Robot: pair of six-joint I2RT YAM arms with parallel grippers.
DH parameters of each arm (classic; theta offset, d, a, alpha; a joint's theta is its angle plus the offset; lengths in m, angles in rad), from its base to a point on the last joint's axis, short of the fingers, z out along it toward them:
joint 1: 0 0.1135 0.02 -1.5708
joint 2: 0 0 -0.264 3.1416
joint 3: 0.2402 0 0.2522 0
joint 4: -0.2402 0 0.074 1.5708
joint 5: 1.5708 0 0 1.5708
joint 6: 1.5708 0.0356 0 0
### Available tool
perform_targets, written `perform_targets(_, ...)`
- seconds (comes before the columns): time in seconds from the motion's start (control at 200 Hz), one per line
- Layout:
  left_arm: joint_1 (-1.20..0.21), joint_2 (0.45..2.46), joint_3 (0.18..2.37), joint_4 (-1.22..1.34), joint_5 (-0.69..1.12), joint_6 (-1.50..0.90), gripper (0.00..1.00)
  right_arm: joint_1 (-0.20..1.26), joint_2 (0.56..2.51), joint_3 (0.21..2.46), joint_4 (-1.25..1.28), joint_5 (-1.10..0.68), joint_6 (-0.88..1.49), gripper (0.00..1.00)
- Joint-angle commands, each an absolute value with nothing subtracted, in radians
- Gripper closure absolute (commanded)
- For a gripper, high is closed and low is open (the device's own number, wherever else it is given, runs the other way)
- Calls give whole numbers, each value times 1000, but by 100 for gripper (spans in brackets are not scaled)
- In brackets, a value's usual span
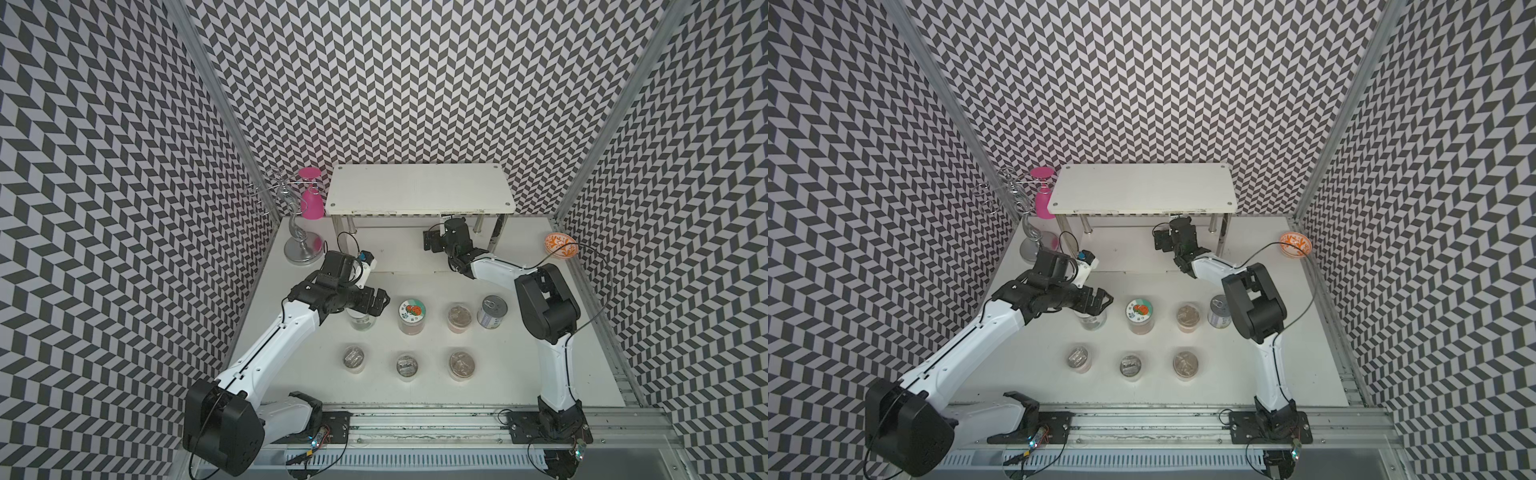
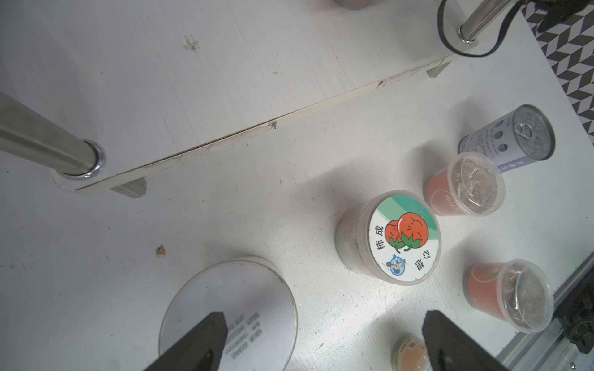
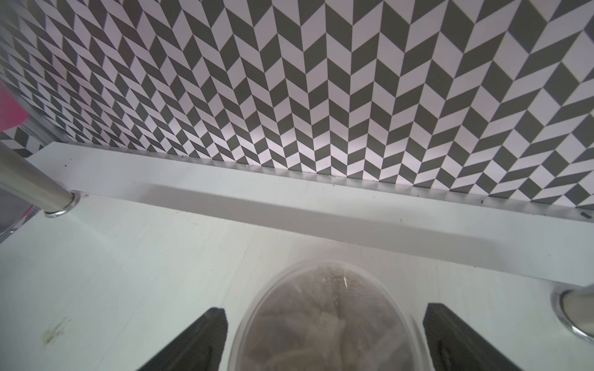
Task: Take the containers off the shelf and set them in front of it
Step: 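Pick up a container from the shelf.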
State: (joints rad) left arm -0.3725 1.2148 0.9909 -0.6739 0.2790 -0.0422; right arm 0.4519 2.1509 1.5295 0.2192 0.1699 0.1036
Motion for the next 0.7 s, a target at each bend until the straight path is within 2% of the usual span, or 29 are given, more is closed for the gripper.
perform_targets(0.0,-367,1203,985,-667,292,-33,0,441,2186,1592,267,133,90,1)
perform_targets(0.165,-367,1203,980,-669,292,-32,0,436,2190,1616,220,83,93,17)
perform_targets(0.26,-366,1205,983,-670,293,-28,0,436,2152,1579,221,73,76,23)
perform_targets(0.461,-364,1213,982,-666,301,-22,0,438,2003,1467,170,17,50,24)
perform_targets(0.691,-360,1226,977,-658,311,-11,0,489,1681,1123,178,-66,42,26)
